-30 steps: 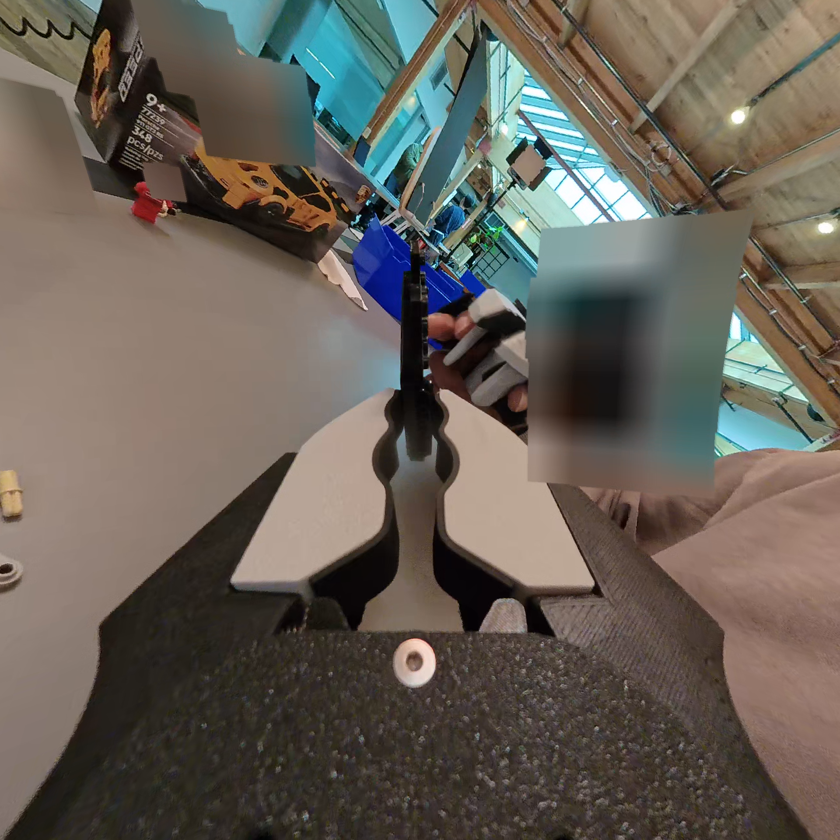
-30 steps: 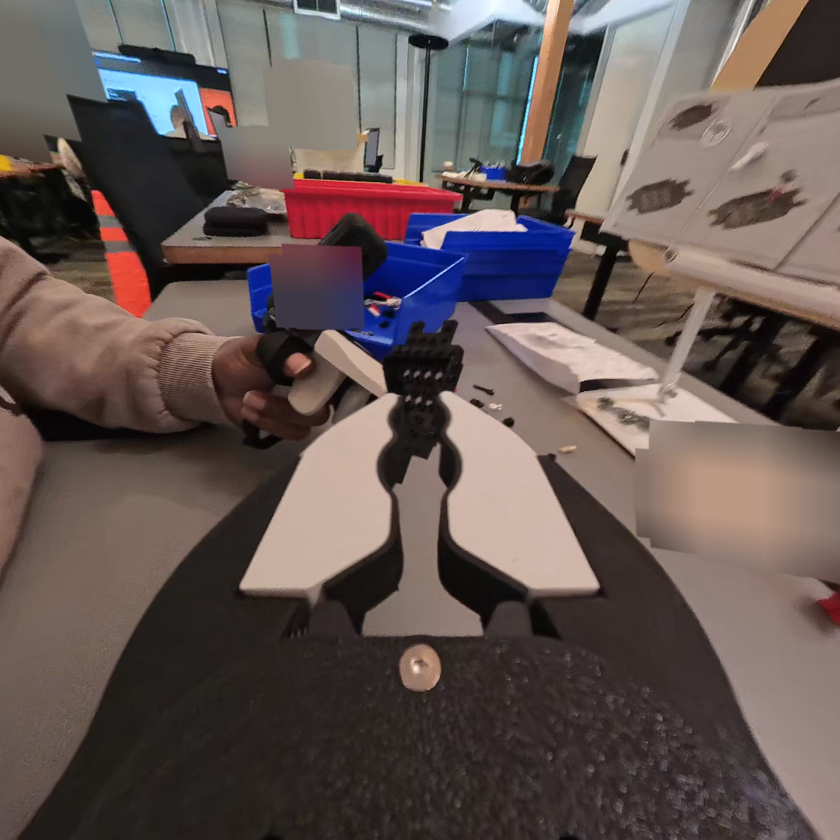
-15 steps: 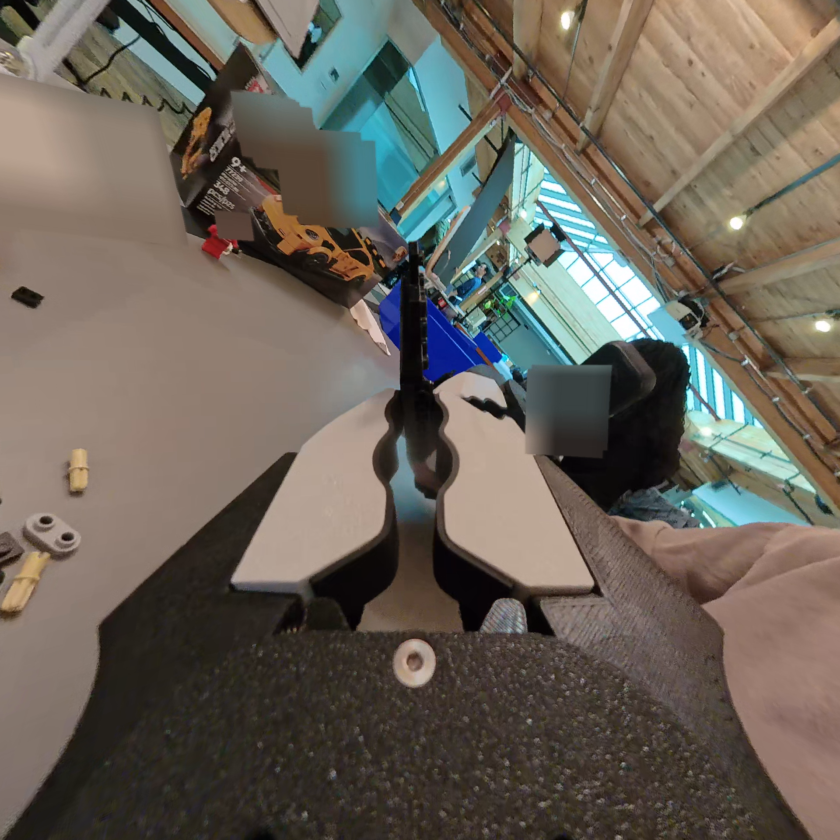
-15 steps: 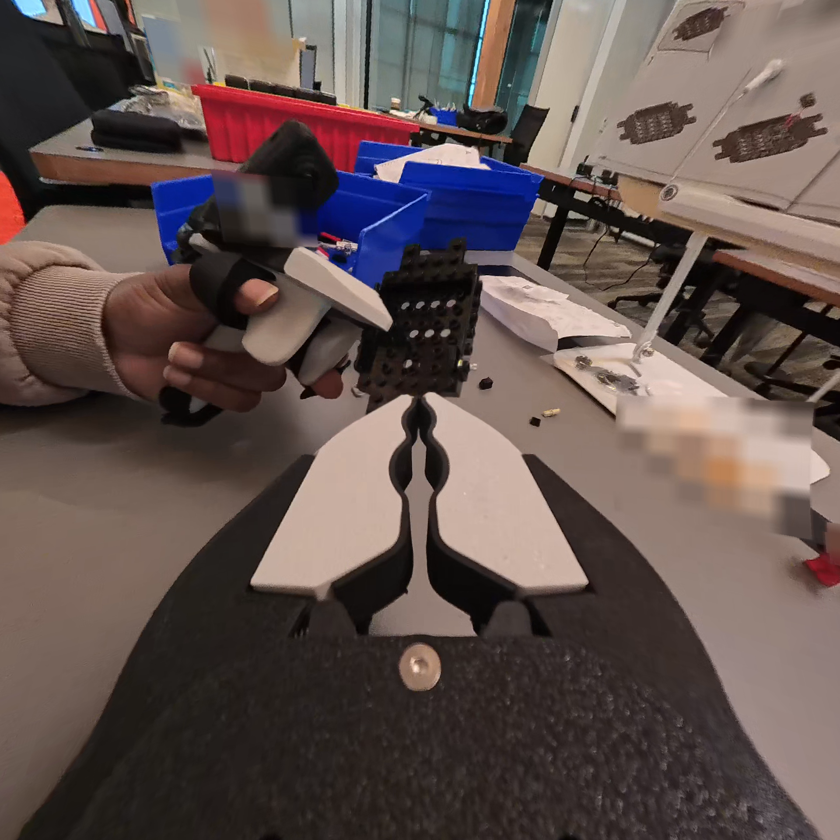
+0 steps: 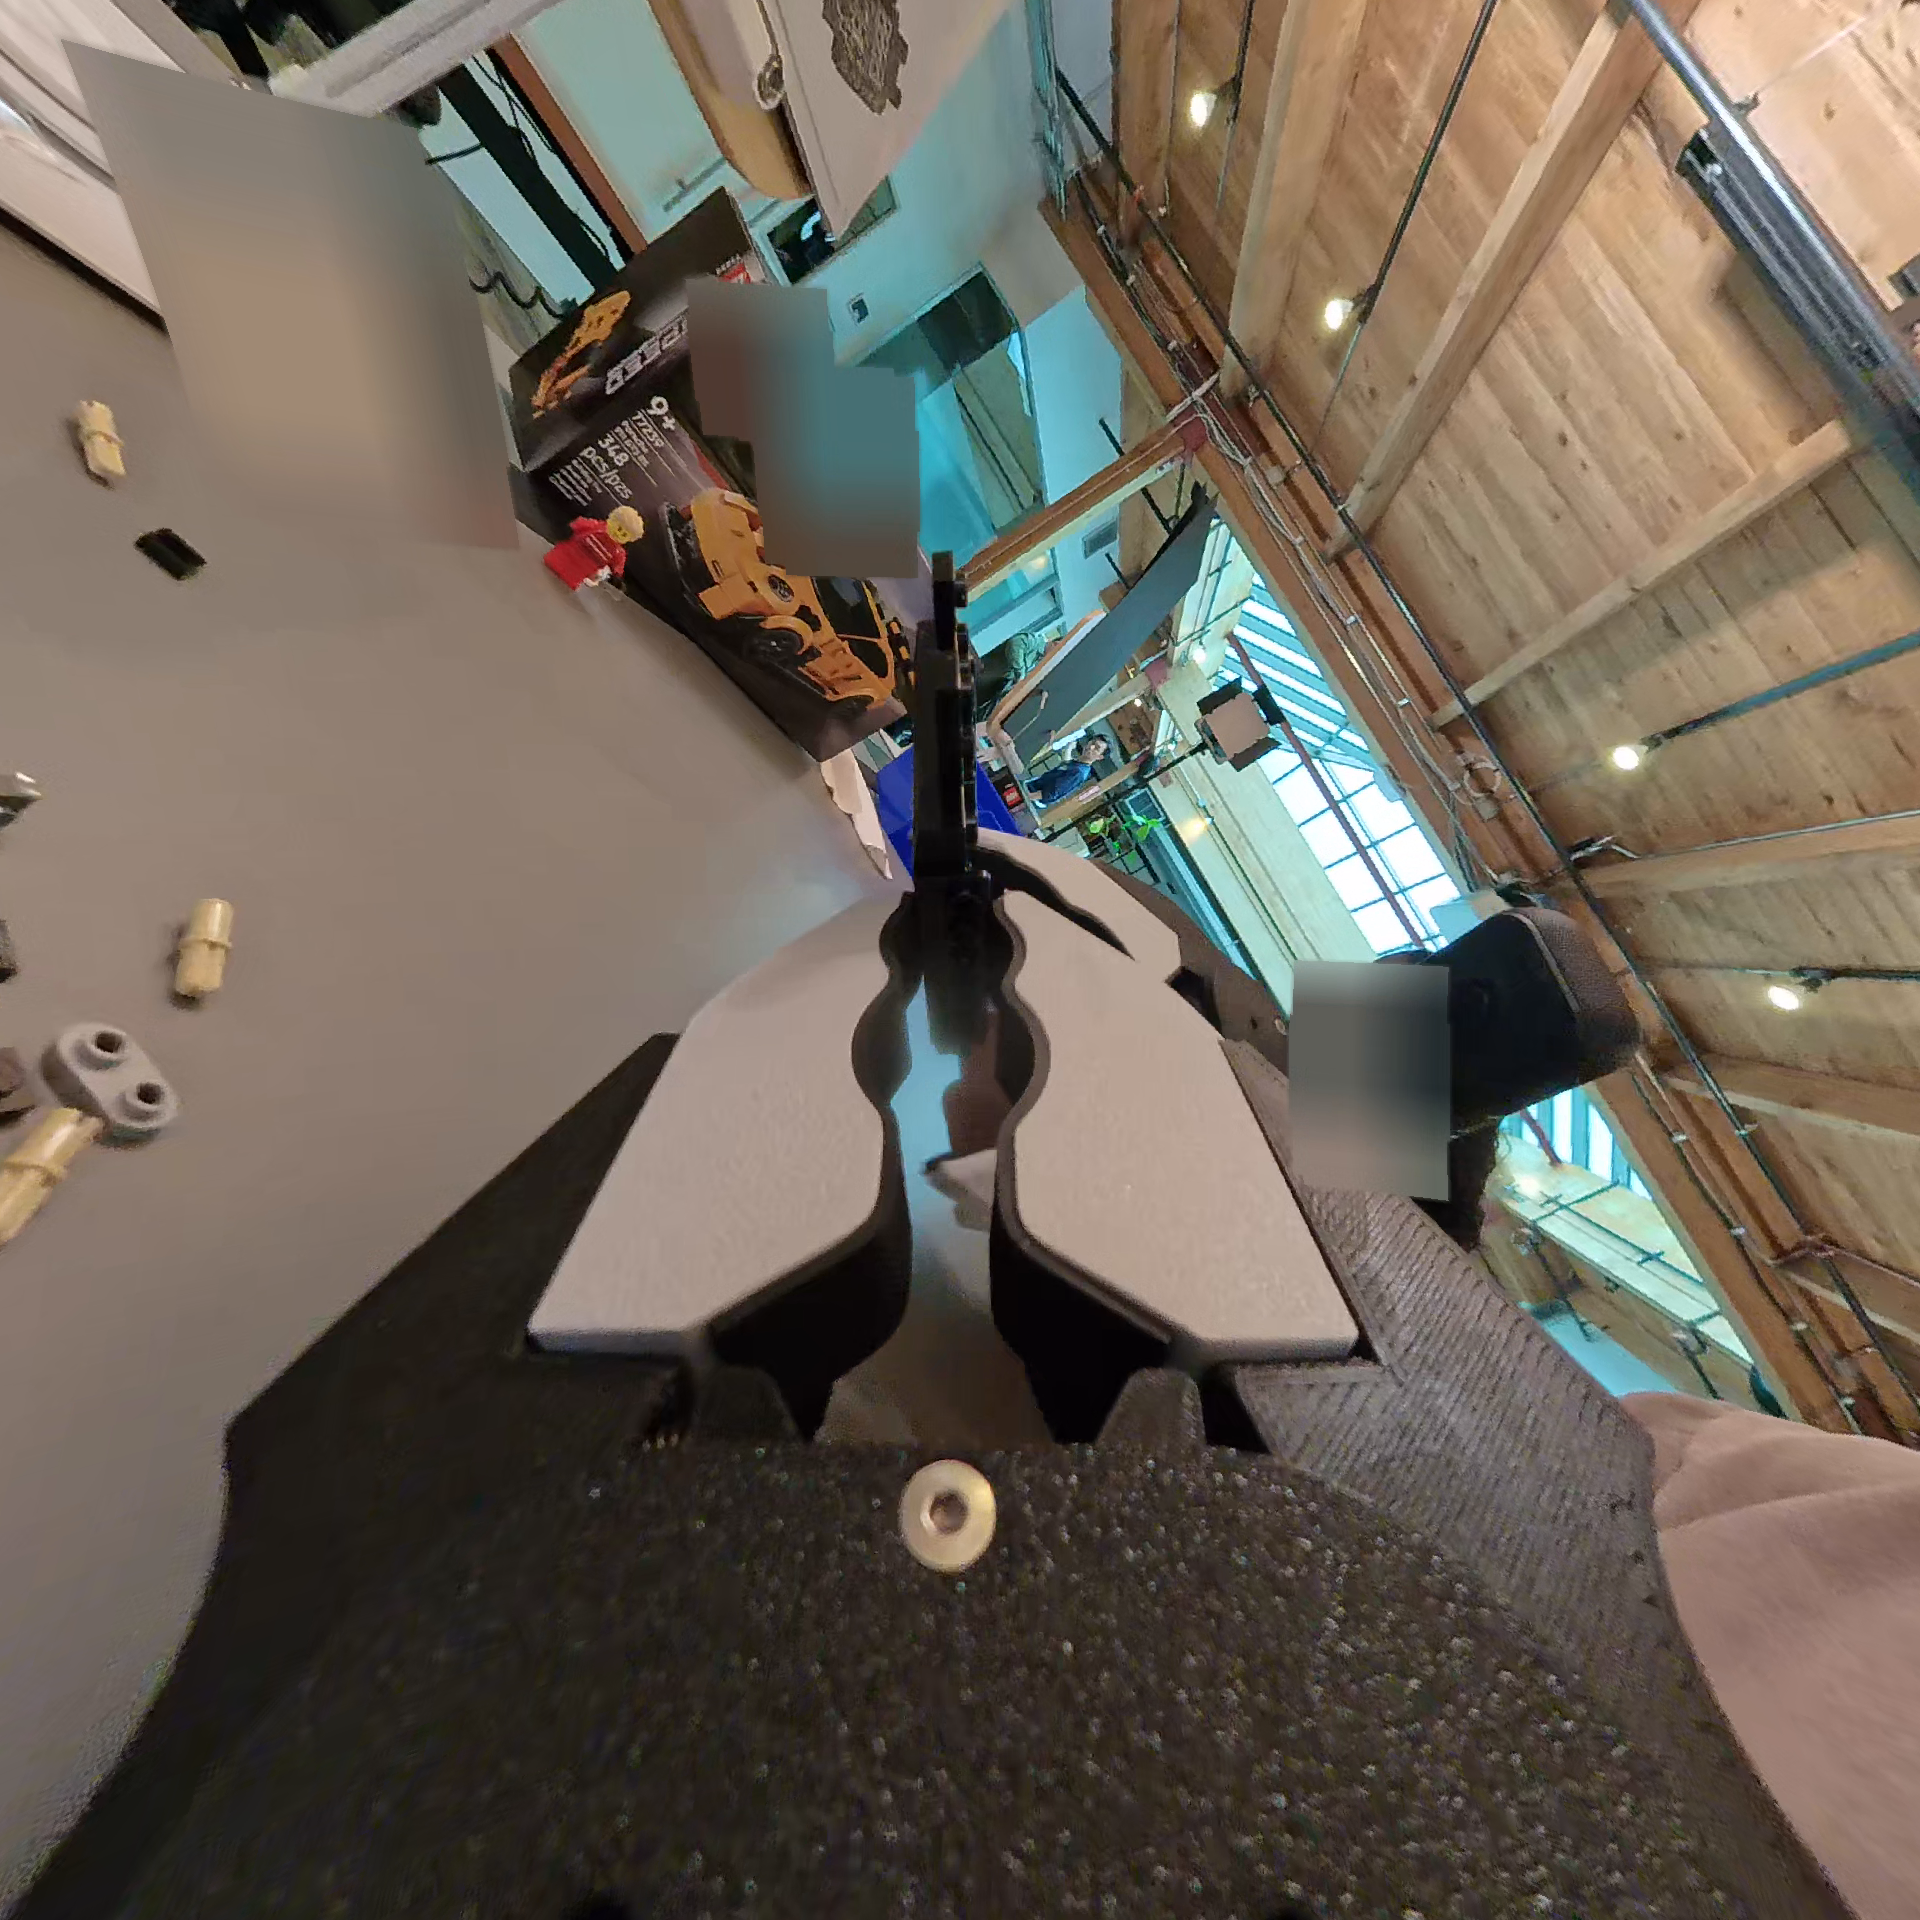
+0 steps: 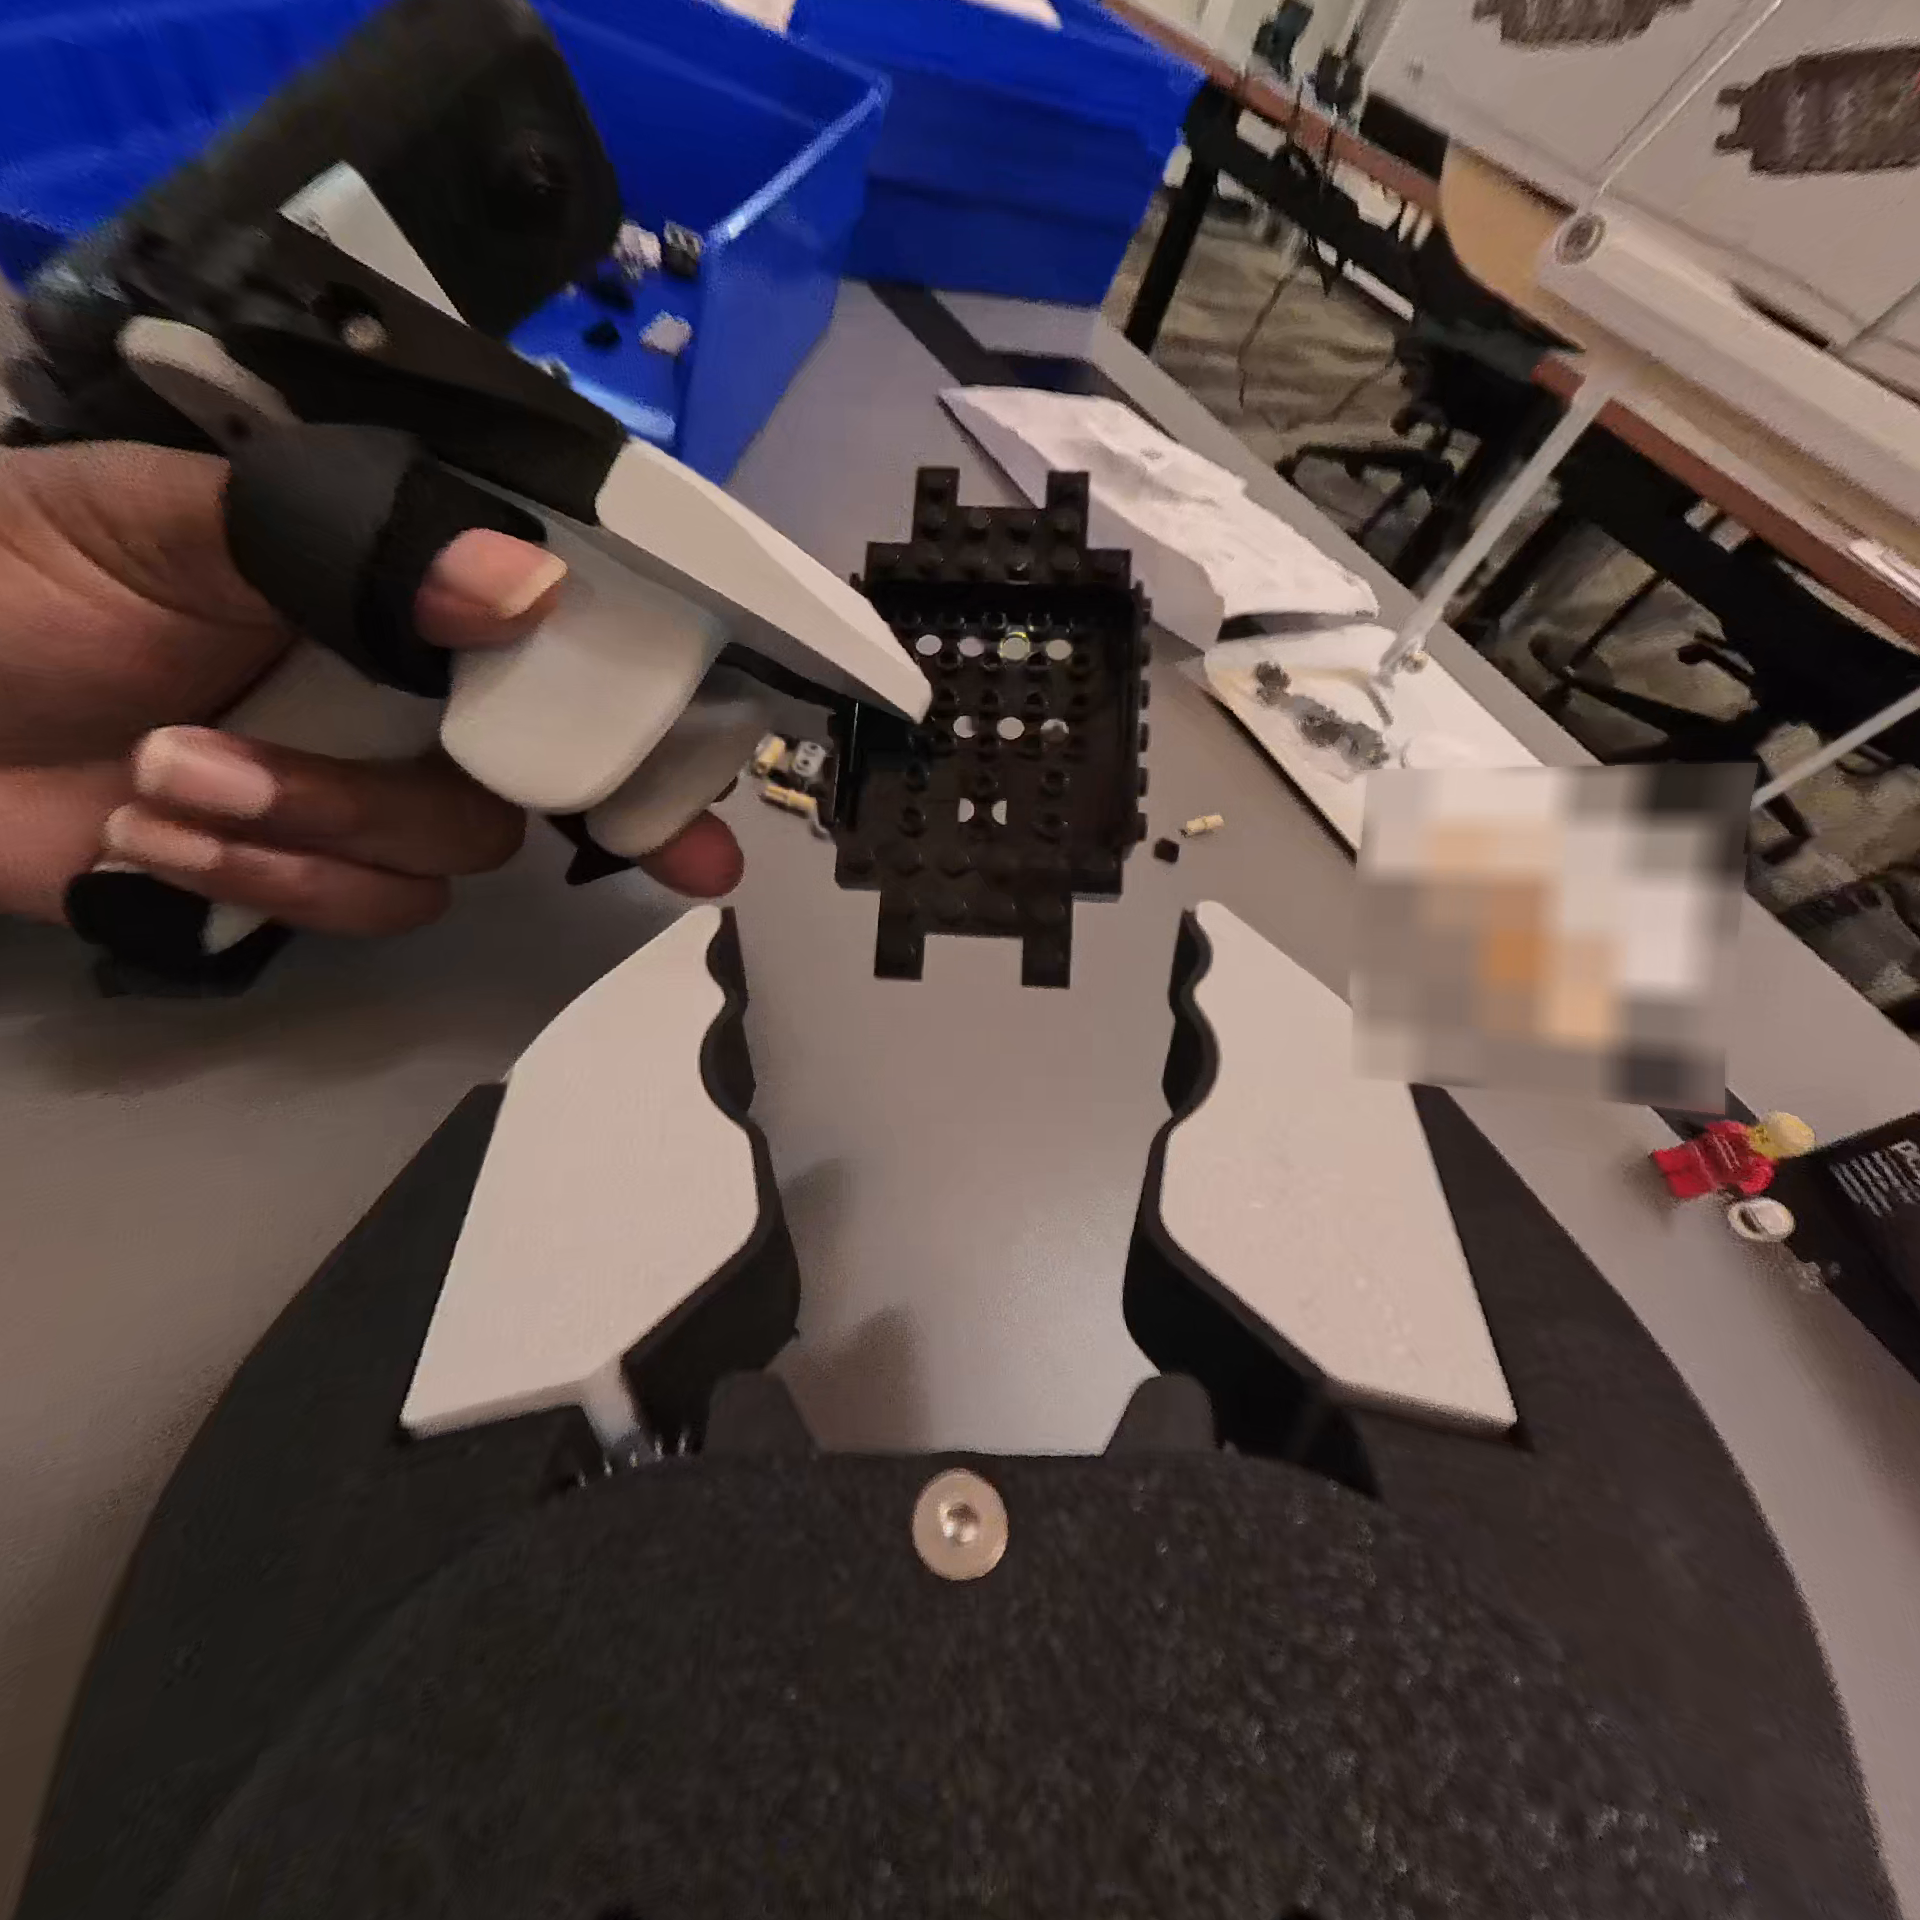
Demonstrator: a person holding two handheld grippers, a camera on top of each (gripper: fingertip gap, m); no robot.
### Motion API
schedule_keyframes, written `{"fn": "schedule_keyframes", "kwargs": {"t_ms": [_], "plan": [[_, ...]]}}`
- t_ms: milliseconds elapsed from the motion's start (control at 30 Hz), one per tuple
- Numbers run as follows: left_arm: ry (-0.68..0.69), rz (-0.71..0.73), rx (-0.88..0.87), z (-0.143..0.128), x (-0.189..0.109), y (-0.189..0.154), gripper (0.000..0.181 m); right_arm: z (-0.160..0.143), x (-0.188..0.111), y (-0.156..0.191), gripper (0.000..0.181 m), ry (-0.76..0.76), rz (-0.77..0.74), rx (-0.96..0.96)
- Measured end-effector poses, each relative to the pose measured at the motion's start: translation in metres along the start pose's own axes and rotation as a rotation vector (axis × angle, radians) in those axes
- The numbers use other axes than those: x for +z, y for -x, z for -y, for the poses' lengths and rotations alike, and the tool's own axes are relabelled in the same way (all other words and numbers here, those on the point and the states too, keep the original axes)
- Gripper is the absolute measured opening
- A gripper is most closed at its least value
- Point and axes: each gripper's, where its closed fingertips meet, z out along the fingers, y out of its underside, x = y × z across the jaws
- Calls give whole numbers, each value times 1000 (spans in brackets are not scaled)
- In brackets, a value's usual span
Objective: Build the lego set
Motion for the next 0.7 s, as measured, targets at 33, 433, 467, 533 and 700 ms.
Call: {"fn": "schedule_keyframes", "kwargs": {"t_ms": [33, 433, 467, 533, 700], "plan": [[5, -3, -6, -3, 2, -1, 12, -2, 3, 1, 75, 14, -4, -4], [253, 13, 239, -22, -2, -5, 29, -28, -41, 0, 53, 130, 529, -181], [316, 18, 241, -30, -2, -2, 29, -35, -46, 4, 53, 170, 617, -179], [418, 52, 241, -45, 0, 6, 30, -46, -48, 12, 53, 231, 733, -203], [532, 218, 372, -61, -4, 30, 22, -81, -39, 21, 53, 367, 853, -305]]}}
